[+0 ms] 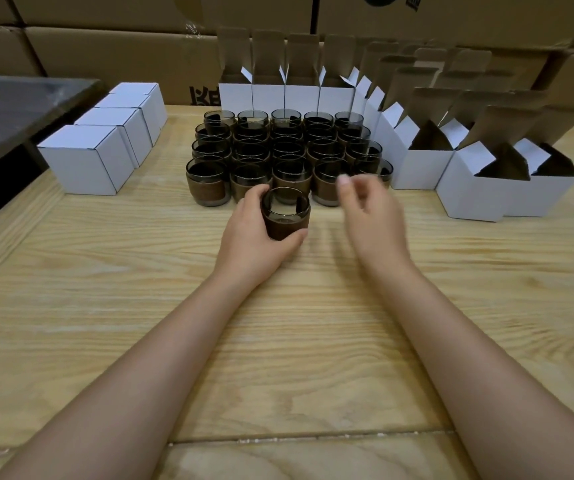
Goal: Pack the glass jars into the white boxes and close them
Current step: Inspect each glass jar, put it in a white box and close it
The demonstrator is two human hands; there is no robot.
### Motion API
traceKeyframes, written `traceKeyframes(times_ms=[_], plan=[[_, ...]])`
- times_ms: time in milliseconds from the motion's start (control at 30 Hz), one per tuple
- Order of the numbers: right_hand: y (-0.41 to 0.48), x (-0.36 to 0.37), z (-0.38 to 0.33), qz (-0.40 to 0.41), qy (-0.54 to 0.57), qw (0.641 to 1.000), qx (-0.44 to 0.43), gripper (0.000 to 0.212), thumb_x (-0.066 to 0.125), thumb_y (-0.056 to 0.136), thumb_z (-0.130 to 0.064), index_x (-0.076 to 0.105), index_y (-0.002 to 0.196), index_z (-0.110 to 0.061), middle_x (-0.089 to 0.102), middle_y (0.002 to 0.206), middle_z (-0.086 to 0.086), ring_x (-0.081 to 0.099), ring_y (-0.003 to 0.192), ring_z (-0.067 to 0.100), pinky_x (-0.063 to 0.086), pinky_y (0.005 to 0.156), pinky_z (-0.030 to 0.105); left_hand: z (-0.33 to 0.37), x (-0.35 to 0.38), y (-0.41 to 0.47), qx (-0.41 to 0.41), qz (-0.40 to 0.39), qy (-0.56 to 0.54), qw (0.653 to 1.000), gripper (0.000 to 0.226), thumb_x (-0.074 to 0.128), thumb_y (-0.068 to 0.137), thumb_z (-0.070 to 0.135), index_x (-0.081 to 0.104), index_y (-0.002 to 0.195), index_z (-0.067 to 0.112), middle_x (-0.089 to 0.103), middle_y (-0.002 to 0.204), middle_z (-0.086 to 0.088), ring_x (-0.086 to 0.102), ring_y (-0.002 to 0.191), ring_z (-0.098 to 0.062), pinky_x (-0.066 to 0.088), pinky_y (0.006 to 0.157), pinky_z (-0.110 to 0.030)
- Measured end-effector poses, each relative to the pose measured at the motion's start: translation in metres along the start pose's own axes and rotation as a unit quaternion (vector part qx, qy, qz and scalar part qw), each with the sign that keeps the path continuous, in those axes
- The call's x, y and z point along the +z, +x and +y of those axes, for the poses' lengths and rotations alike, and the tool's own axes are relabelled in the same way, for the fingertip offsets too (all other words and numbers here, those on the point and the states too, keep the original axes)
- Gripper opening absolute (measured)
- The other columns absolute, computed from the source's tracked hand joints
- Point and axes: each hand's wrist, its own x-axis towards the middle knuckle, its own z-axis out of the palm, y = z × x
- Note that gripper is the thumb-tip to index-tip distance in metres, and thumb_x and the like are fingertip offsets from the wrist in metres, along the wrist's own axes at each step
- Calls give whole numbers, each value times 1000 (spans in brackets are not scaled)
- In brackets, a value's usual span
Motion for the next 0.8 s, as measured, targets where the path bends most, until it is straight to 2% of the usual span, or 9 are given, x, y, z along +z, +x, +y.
traceKeyframes(times_ms=[67, 167, 233, 300, 367, 500, 600, 667, 800], plan=[[16, -20, 11, 100, -15, 995, 13, 38, 49, 96, -40, 52, 124, -14, 53, 122, 3, 54, 108, 22, 44, 92, 33, 0, 0, 1, -12, 15, 13, 1000, 85, 78, 73, 42, 34, 142, 19, 48, 136, 2, 44, 126, -15, 35, 100, -24], [36, -51, 34, 198, -94, 974, 52, 58, 53, 92, -36, 33, 141, -10, 29, 142, 12, 43, 122, 30, 36, 92, 29, 1, -1, 2, -39, 28, 31, 998, 86, 74, 77, 40, 29, 145, 14, 43, 141, -4, 40, 131, -21, 34, 110, -34], [48, -71, 48, 212, -152, 963, 70, 70, 52, 92, -35, 22, 147, -6, 21, 148, 16, 41, 123, 37, 38, 94, 35, 1, -1, 2, -55, 37, 39, 997, 87, 72, 78, 40, 26, 147, 13, 40, 142, -7, 39, 131, -24, 34, 111, -40], [58, -88, 60, 205, -187, 956, 95, 73, 52, 92, -34, 17, 149, -5, 21, 149, 17, 41, 124, 40, 40, 96, 44, 2, -1, 2, -67, 51, 44, 996, 87, 71, 79, 39, 24, 147, 12, 38, 141, -9, 39, 130, -26, 34, 110, -40], [66, -101, 69, 190, -222, 949, 115, 71, 51, 92, -32, 19, 148, -3, 24, 149, 19, 42, 123, 43, 40, 96, 49, 2, -1, 1, -76, 65, 47, 994, 87, 70, 80, 38, 22, 148, 12, 36, 140, -10, 38, 129, -26, 32, 109, -38], [72, -110, 78, 152, -291, 939, 101, 57, 50, 93, -29, 35, 139, -1, 29, 143, 21, 40, 121, 44, 40, 98, 51, 3, -1, 1, -86, 76, 49, 992, 86, 67, 82, 33, 17, 149, 12, 33, 142, -13, 36, 131, -29, 28, 108, -38], [74, -110, 79, 151, -314, 932, 103, 42, 50, 92, -29, 53, 117, 5, 31, 137, 21, 36, 121, 42, 41, 95, 50, 3, 0, 1, -86, 88, 44, 991, 85, 66, 83, 29, 16, 150, 12, 30, 146, -13, 31, 133, -29, 25, 108, -37], [74, -108, 80, 150, -333, 925, 109, 36, 51, 91, -27, 58, 100, 8, 32, 136, 22, 34, 121, 42, 42, 94, 50, 3, 0, 1, -85, 91, 36, 992, 85, 66, 83, 27, 16, 150, 12, 28, 147, -13, 29, 135, -29, 24, 109, -36], [71, -103, 78, 135, -363, 915, 115, 37, 51, 92, -28, 63, 93, 7, 31, 136, 23, 31, 122, 42, 37, 97, 48, 2, 0, 1, -81, 99, 21, 992, 85, 66, 83, 27, 16, 150, 12, 26, 148, -12, 26, 136, -28, 22, 109, -34]])
